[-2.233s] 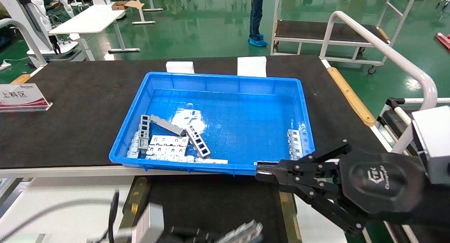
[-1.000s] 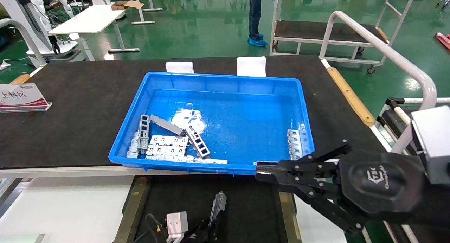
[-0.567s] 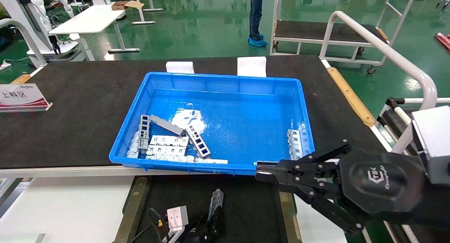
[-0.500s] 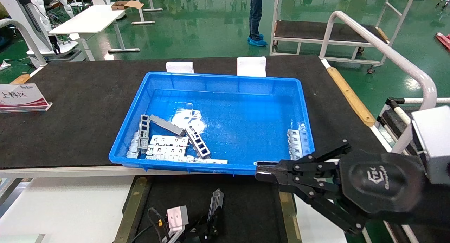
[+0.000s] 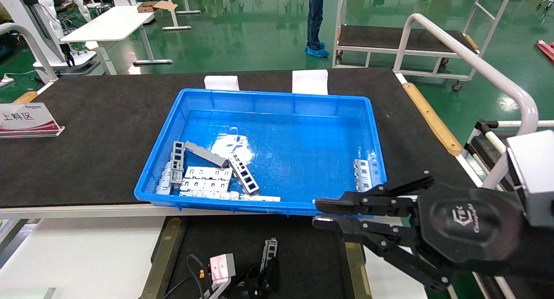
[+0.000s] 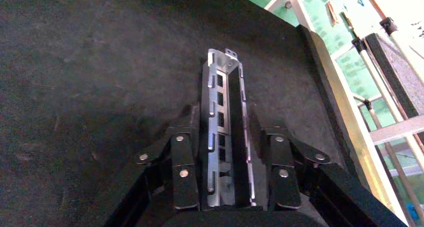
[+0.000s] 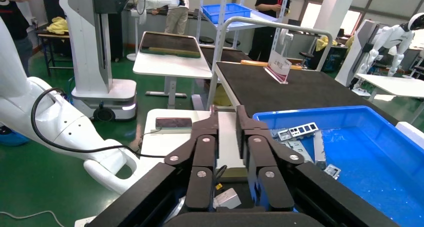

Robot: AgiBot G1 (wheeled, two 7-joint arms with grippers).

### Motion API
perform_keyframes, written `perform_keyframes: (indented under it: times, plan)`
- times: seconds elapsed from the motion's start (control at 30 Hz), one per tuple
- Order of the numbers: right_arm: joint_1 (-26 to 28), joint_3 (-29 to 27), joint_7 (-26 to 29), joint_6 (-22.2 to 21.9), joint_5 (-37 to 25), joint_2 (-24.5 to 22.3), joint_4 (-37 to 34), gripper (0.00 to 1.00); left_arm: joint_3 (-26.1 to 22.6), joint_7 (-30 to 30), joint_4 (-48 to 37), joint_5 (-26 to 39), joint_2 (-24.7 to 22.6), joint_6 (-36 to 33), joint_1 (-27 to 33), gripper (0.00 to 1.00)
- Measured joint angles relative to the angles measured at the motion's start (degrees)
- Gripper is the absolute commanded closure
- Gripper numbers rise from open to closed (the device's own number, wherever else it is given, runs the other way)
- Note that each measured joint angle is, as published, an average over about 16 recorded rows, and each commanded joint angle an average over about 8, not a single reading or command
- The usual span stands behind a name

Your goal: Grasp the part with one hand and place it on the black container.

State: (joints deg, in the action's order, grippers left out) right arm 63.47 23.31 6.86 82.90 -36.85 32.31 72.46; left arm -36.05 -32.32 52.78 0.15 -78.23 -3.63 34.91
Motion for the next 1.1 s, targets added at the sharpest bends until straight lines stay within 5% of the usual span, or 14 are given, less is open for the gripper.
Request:
perform_keyframes:
  times: [0.73, 1.1]
  plan:
    - [0.0, 0.0, 0.0, 0.0, 0.0, 0.0, 0.0, 0.0, 2.4, -8.4, 2.0, -0.7, 2.0, -8.7, -2.4, 0.0]
    - [0.0, 0.0, 0.0, 0.0, 0.0, 0.0, 0.0, 0.0, -6.9, -3.9, 7.9, 1.7, 12.0, -15.7, -2.3, 0.0]
